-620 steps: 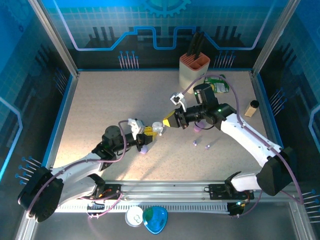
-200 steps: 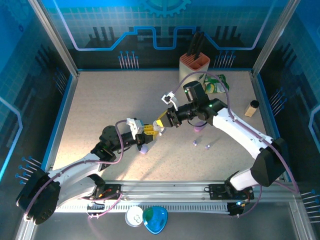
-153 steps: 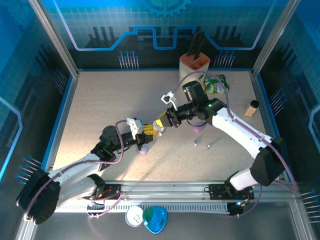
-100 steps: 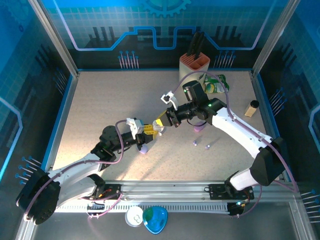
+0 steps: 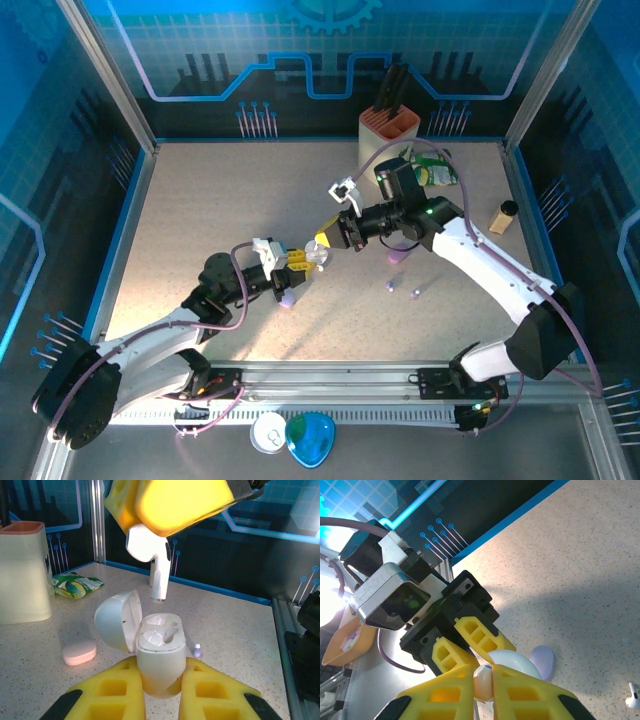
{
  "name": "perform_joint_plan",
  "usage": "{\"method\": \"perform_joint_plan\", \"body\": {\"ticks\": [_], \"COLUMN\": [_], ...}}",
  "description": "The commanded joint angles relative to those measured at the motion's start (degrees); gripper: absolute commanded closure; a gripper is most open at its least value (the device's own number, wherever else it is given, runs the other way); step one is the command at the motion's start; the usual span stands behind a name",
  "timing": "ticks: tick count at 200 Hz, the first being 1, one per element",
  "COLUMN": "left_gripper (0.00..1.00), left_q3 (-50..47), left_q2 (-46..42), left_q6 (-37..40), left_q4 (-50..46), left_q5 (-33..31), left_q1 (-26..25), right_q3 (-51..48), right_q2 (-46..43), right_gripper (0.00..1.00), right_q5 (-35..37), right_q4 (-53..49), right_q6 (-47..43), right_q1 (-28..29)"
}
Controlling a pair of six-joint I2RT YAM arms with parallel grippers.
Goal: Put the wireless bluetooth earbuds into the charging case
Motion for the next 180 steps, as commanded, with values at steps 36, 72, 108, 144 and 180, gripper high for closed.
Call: {"method": "perform_joint_plan", "body": {"ticks": [36,72,108,144,180], "left_gripper": [0.99,0.99,0.99,0.99,0.99], "left_q3": [-0.4,-0.6,-0.2,0.0,-0.3], "left_q2": [-1.0,-1.2,-1.1,-0.6,-0.1], "left_q6": [1.9,2.1,2.0,1.9,1.9], "left_q4": [2.2,2.2,2.2,2.2,2.7], "left_q5": [0.1,-0.4,-0.3,-0.2,-0.2], "left_q1": [-0.2,-0.2,-0.2,-0.1,-0.1], "right_q3": [-0.4,0.1,0.2,0.4,0.6], "right_q2": [0.5,1.4,2.1,2.4,1.9], "right_gripper": [0.85,0.85,0.85,0.85,0.85], "right_q5": [-0.4,0.4,0.8,0.3,-2.1], "right_q4": [-2.6,-4.5,-5.2,-5.0,-5.1], "right_q6": [-1.1,-2.2,-2.8,-2.9,-2.9], "right_q1": [-0.5,-0.3,0.0,0.1,0.4]}}
